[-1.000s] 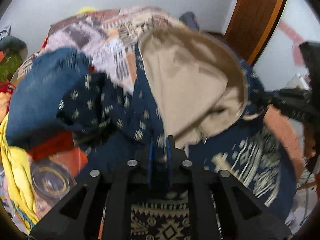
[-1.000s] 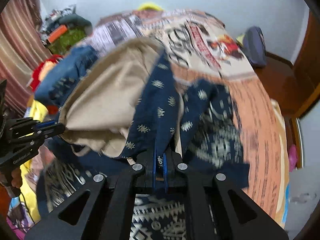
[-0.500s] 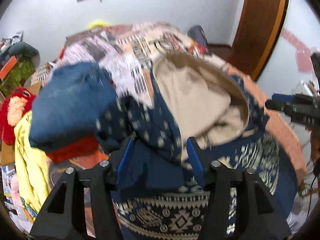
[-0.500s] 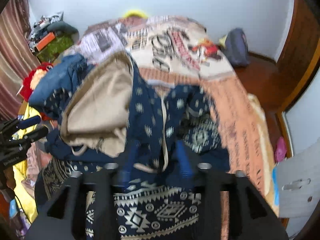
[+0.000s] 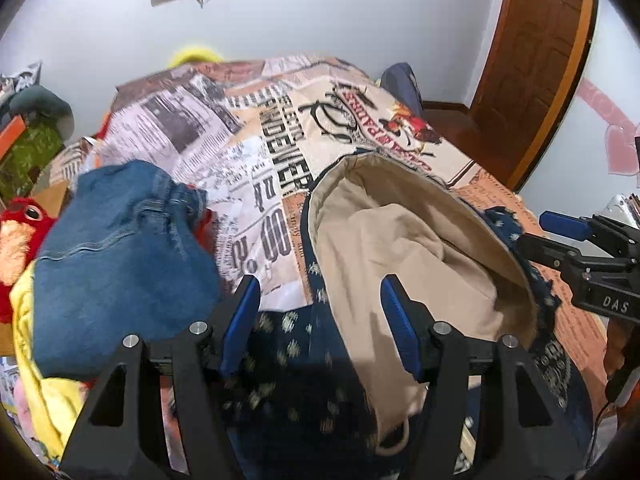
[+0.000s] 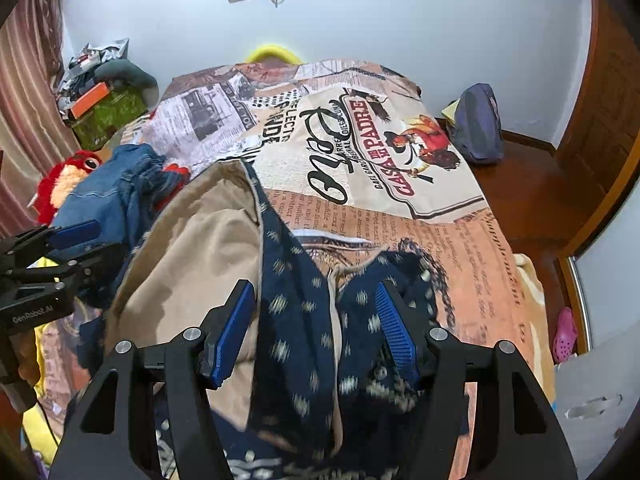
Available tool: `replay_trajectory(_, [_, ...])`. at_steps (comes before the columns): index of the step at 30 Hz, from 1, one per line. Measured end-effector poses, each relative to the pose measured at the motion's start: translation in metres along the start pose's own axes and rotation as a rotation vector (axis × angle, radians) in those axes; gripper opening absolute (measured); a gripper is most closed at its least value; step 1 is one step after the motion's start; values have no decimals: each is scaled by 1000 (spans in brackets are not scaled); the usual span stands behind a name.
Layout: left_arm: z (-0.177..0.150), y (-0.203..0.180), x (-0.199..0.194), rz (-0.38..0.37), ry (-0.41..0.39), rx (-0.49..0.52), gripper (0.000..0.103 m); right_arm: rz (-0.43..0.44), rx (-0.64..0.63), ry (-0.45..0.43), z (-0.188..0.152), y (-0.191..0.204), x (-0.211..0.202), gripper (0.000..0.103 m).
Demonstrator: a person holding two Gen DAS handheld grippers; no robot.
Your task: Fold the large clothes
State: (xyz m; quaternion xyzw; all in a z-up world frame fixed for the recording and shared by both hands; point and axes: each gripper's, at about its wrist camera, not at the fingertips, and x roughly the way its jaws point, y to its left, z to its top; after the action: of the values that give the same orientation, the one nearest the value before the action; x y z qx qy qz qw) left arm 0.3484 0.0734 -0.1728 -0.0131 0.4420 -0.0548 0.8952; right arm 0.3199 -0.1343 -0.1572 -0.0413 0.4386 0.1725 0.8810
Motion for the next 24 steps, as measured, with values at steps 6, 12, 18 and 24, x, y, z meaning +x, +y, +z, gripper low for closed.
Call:
replay_trajectory(6, [9, 0, 50, -26, 58, -16, 62, 74, 53, 53, 5, -8, 41, 59])
replay_trajectory(12, [13, -3, 70, -39, 49, -14, 33, 159, 114, 64, 6, -11, 60, 19])
replay_trajectory(18, [10, -20, 48, -17, -13, 73, 7, 197, 144, 1, 7, -12, 35, 10])
replay_trajectory(24, [2, -47, -10, -4, -118, 176, 7, 227, 101, -63, 5, -3, -14, 9])
